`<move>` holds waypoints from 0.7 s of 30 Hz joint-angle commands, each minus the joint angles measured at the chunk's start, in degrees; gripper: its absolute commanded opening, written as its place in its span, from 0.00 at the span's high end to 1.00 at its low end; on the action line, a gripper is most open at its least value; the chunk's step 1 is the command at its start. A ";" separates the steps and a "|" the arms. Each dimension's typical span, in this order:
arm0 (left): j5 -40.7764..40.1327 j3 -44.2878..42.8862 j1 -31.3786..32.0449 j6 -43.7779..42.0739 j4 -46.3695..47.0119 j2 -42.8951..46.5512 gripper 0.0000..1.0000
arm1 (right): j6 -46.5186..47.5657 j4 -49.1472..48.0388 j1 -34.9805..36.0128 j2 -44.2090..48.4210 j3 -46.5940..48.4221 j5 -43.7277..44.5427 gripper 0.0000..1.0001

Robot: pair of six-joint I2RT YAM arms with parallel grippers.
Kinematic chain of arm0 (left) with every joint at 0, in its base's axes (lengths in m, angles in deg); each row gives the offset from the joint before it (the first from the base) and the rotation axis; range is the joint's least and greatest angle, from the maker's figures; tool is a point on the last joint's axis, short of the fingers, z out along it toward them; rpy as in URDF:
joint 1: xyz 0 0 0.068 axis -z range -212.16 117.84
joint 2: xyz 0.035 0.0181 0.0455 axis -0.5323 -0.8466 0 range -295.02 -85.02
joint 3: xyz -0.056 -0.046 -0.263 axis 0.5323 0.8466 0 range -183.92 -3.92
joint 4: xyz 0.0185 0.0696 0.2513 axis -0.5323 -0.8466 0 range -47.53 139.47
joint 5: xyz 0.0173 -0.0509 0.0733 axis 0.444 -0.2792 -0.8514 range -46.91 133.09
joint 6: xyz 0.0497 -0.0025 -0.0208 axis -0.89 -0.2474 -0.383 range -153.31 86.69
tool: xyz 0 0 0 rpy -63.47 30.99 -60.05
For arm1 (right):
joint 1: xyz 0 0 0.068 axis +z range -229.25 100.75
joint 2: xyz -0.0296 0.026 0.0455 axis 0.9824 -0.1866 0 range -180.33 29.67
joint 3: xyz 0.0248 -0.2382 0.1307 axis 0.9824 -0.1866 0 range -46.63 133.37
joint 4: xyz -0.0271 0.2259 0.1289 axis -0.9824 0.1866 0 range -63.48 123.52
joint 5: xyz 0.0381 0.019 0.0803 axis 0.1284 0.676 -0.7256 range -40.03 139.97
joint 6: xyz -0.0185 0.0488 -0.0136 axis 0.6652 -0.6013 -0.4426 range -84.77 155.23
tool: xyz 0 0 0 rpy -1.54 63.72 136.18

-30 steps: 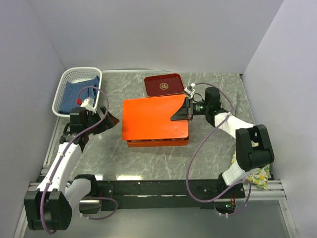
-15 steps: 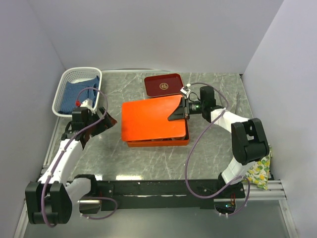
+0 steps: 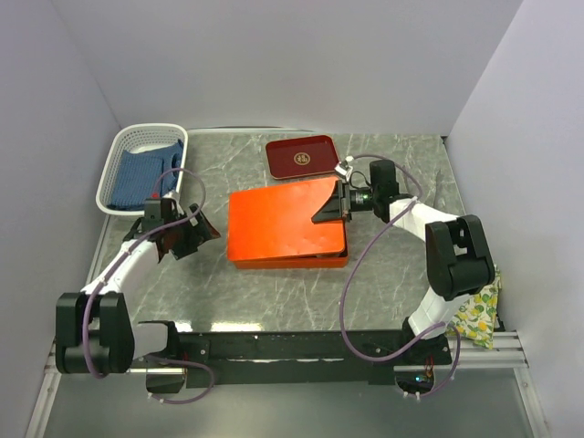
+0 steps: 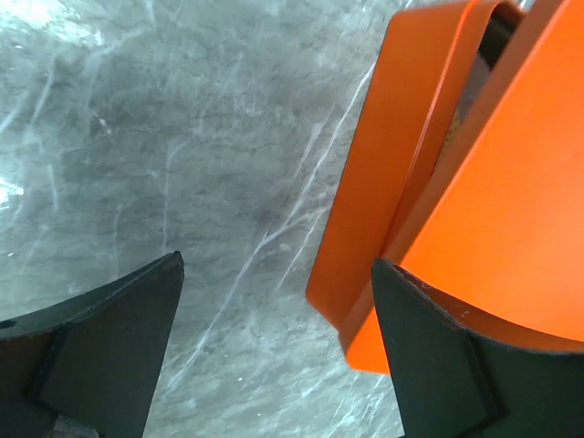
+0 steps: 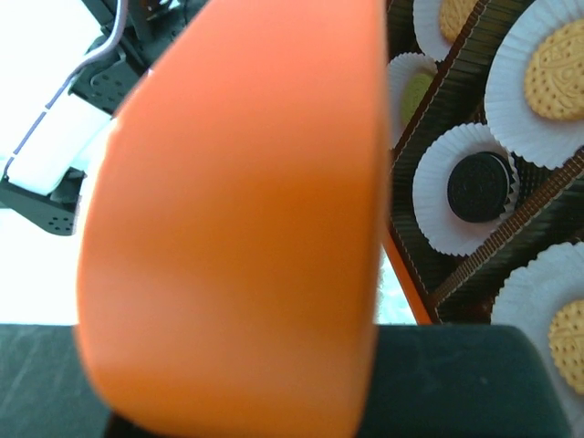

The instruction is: Pack the cookies

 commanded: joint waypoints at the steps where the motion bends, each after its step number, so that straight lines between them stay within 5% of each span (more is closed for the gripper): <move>1: 2.53 -3.54 1.30 0.10 1.72 -2.35 0.11 | -1.10 -5.41 -1.75 0.51 1.61 -1.47 1.00; 11: 0.51 -6.98 5.70 0.19 2.15 -7.80 0.11 | -1.01 -6.11 -3.33 -1.69 0.99 -1.39 0.88; 21: -0.19 -10.84 8.43 -0.07 2.68 -13.34 0.11 | -0.59 -4.81 -6.41 -4.15 0.81 -1.30 0.65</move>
